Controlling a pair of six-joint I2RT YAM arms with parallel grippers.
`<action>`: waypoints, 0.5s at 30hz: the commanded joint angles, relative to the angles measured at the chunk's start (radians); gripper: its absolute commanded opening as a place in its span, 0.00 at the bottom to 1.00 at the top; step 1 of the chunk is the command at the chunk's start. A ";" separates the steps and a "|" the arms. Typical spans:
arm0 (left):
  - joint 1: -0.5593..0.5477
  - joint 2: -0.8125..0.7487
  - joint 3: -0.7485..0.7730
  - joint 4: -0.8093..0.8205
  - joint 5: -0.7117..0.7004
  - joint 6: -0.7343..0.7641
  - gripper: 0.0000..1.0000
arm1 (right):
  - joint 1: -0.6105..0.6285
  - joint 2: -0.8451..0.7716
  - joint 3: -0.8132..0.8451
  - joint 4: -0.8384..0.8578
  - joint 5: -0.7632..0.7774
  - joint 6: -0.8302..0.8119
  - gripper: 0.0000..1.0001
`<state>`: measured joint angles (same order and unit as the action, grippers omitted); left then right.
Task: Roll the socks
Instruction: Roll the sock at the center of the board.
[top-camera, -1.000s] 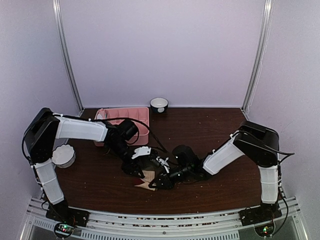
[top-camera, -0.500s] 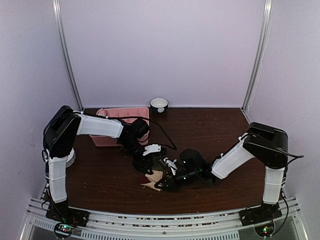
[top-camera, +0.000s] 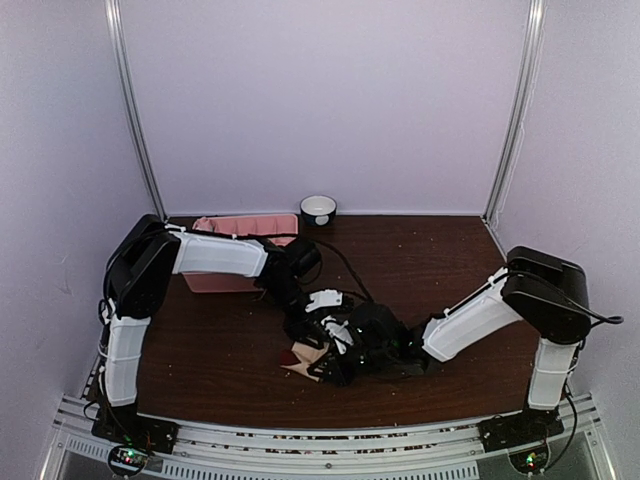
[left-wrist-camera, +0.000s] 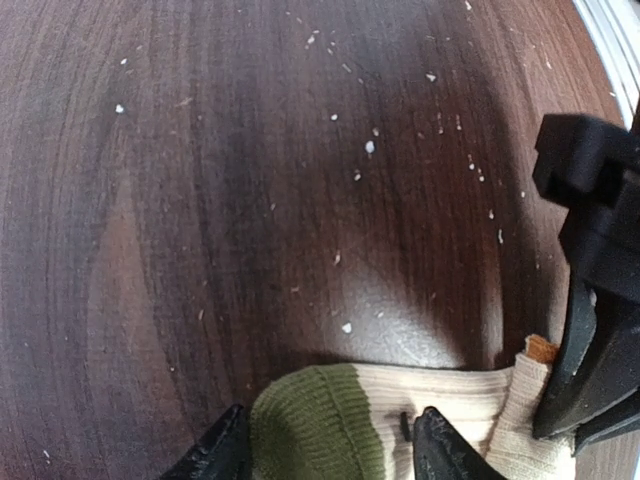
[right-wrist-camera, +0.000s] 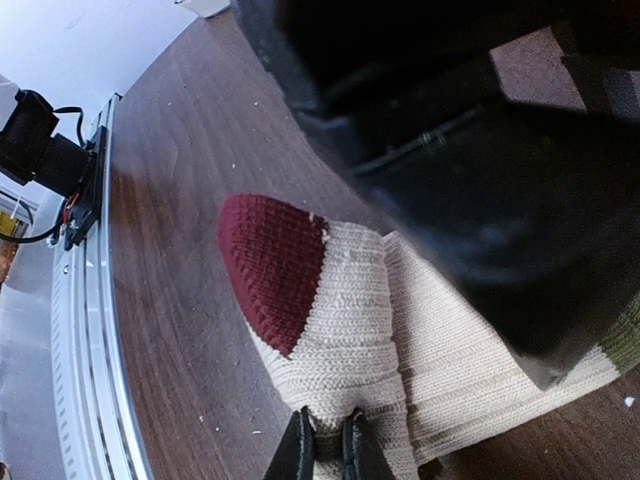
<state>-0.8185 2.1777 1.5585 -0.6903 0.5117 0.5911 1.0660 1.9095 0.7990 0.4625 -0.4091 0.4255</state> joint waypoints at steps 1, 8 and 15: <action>-0.014 0.069 0.041 0.001 -0.019 -0.013 0.57 | 0.019 0.094 -0.017 -0.476 0.209 -0.024 0.00; -0.053 0.117 0.073 -0.018 0.037 0.003 0.56 | 0.076 0.086 -0.008 -0.531 0.327 0.037 0.00; -0.058 0.108 0.124 -0.060 0.123 0.000 0.57 | 0.124 0.094 -0.011 -0.533 0.271 0.051 0.00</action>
<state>-0.8337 2.2494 1.6672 -0.7303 0.5602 0.6403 1.1606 1.8896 0.8577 0.3199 -0.0933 0.4797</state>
